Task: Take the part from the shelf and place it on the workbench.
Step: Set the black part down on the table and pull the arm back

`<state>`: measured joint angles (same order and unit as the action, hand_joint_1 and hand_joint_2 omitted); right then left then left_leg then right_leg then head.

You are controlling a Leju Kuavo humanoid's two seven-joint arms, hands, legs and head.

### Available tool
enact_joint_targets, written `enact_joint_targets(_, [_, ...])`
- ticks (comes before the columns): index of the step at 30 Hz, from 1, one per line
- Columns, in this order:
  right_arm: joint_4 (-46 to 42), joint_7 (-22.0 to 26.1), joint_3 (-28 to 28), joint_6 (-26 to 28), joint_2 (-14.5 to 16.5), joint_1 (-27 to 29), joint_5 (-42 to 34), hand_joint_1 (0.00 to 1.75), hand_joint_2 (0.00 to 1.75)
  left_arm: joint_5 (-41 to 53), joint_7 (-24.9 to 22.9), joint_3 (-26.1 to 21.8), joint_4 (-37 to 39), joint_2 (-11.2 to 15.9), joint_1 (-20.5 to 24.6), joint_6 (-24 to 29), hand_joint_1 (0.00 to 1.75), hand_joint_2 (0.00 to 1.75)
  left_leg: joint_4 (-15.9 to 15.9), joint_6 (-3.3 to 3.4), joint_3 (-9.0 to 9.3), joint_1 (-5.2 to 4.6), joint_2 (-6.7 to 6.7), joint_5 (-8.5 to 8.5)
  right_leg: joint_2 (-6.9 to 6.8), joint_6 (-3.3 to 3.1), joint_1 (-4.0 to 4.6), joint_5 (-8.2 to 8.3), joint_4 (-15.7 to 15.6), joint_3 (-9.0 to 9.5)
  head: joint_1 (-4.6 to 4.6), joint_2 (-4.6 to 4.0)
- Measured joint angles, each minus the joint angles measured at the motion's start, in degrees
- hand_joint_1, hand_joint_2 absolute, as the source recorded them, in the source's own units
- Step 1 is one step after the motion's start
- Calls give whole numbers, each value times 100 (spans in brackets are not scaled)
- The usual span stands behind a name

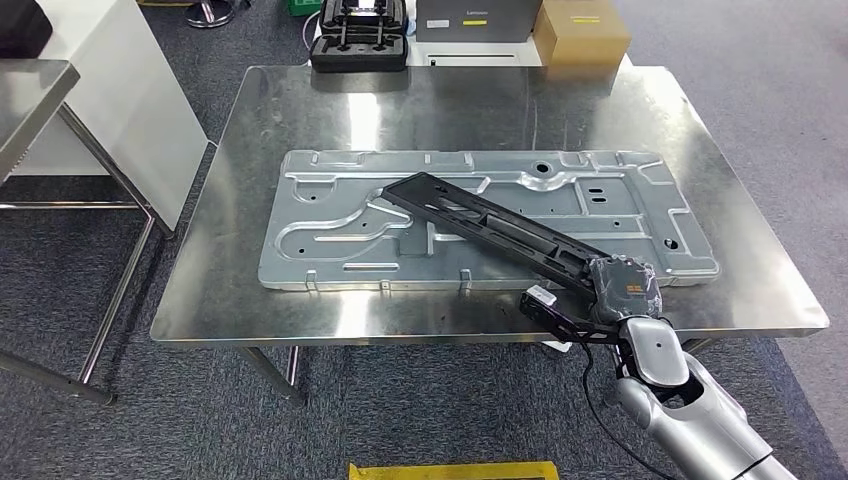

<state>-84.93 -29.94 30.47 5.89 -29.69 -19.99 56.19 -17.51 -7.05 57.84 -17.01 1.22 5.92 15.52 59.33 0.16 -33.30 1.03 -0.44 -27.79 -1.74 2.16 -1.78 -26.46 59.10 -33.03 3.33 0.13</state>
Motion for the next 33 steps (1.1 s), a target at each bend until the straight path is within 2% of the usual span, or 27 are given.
enact_joint_targets(3, [102, 371, 62, 365, 176, -310, 163, 175, 175, -490, 14, -3, 72, 67, 142, -98, 0, 175, -2, -5, -3, 0, 27, 4, 33, -3, 0, 5, 11, -23, 1, 0])
enact_joint_targets(9, [235, 420, 199, 549, 465, -694, 187, 175, 175, -601, 40, -20, 188, 171, 377, -171, 0, 175, -10, -18, 12, 0, 36, 15, 34, -6, 14, 6, 20, -22, 2, 0])
enact_joint_targets(33, [560, 415, 269, 554, 650, -755, 175, 175, 175, -618, 40, -21, 324, 210, 394, -171, 0, 175, -25, -36, 13, 2, 42, 27, 40, -7, 22, 7, 32, -39, 3, 0])
